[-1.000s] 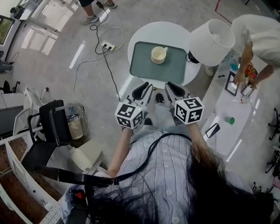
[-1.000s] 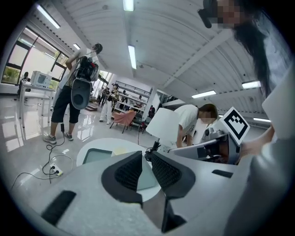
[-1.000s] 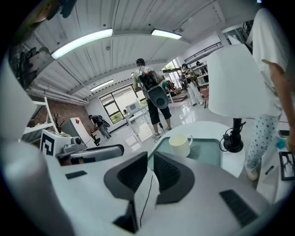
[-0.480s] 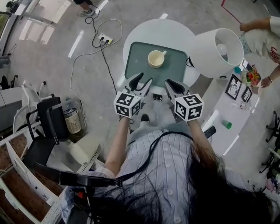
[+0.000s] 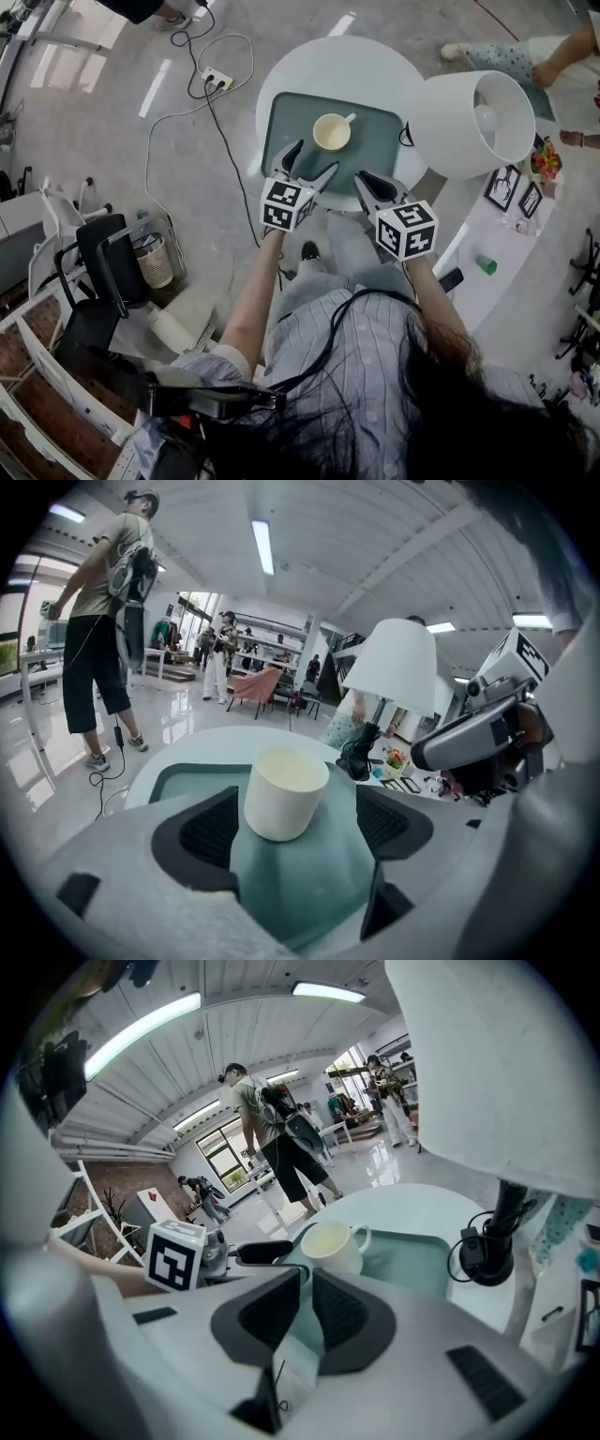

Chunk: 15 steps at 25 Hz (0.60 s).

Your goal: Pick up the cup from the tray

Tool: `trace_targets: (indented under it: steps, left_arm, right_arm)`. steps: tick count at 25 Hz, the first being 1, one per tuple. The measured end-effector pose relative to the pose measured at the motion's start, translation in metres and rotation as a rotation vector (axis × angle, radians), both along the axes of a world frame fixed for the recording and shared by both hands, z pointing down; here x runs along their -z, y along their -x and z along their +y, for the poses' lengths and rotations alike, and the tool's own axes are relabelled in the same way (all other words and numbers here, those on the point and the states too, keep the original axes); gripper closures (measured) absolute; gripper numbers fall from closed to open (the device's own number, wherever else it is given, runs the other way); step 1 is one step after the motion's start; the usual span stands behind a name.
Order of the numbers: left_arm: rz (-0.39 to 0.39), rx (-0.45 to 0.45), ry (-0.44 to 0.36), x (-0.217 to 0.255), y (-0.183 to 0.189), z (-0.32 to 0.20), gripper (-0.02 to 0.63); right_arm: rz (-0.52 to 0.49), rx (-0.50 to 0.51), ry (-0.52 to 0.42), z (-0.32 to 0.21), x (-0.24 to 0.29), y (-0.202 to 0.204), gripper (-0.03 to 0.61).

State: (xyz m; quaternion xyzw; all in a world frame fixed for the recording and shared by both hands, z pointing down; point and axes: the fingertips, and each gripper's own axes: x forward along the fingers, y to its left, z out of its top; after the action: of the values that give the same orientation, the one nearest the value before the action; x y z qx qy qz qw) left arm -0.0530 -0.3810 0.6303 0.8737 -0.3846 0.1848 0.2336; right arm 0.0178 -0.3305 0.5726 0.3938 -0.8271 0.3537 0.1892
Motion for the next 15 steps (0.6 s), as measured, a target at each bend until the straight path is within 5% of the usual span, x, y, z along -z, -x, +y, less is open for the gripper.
trace_targets:
  steps: [15]
  left_arm:
    - [-0.087, -0.104, -0.02, -0.054, -0.037, -0.038, 0.138]
  right_arm:
    - [0.046, -0.072, 0.09, 0.016, -0.034, -0.043, 0.52]
